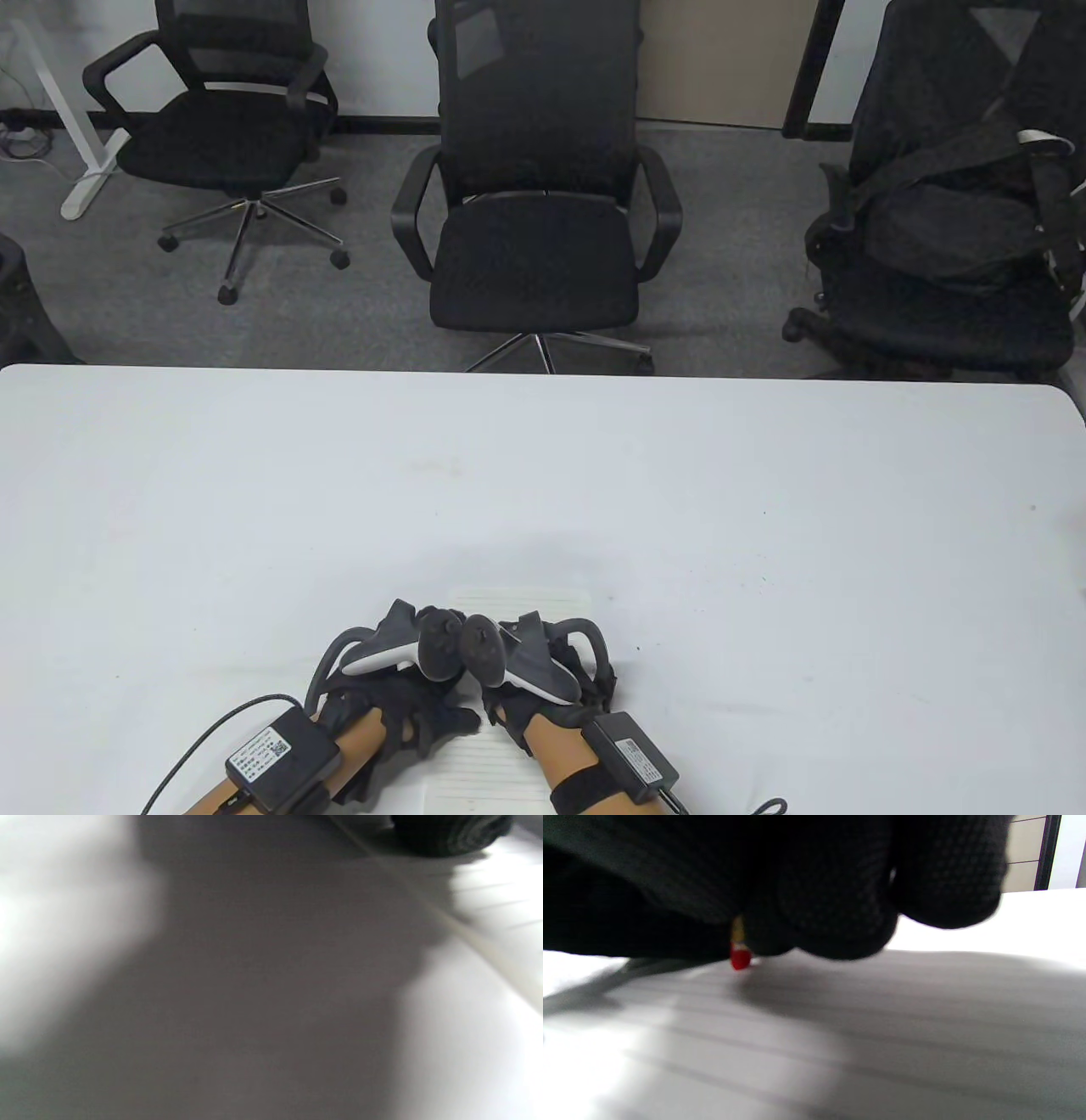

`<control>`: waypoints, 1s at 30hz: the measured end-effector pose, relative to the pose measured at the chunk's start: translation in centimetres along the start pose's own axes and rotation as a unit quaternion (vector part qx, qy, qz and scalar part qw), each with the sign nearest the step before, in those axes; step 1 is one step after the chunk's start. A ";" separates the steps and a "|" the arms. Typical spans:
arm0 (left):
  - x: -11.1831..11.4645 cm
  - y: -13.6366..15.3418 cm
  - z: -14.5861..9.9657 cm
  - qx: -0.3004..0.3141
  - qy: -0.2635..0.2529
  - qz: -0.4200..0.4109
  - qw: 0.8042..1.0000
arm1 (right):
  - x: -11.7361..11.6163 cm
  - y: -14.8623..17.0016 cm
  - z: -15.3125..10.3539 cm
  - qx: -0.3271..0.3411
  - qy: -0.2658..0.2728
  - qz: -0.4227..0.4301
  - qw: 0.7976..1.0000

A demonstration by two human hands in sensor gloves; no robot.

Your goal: Apply wax crayon on paper

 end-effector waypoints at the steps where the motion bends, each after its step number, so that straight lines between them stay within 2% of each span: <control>1: 0.0 0.0 0.0 0.000 0.000 0.000 1.000 | 0.0 -0.1 0.0 0.004 -0.002 -0.002 1.000; 13: 0.0 0.0 0.0 -0.001 0.000 -0.001 1.000 | 0.0 -1.2 -3.2 0.038 -0.030 0.006 0.999; 15: -0.1 0.0 0.0 0.002 -0.003 -0.003 1.000 | 0.1 -1.1 -3.1 0.036 -0.031 0.005 0.999; 18: -0.6 0.0 -0.2 0.018 -0.008 -0.022 1.000 | 1.7 0.2 -2.8 0.011 0.009 0.028 1.000; 22: -1.8 0.0 -0.8 0.034 -0.047 -0.041 0.997 | 2.7 1.8 -2.2 -0.017 0.015 0.034 0.999; 27: -0.7 -0.3 0.1 0.050 -0.022 -0.049 0.997 | 2.1 2.2 -1.2 -0.031 0.014 0.042 0.999; 30: -0.3 -0.4 0.2 0.040 -0.011 -0.023 0.999 | 1.4 1.8 -0.7 -0.031 0.009 0.047 0.998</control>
Point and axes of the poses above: the tracker on the back of each hand, its own y axis roughly to the little-finger side, its own z axis roughly from the wrist to the fingertips, x = y × z, the point moved 4 cm from there along z, roughly from the wrist to the fingertips, and after that the axes turned 1 degree about y, right-handed, at the moved point
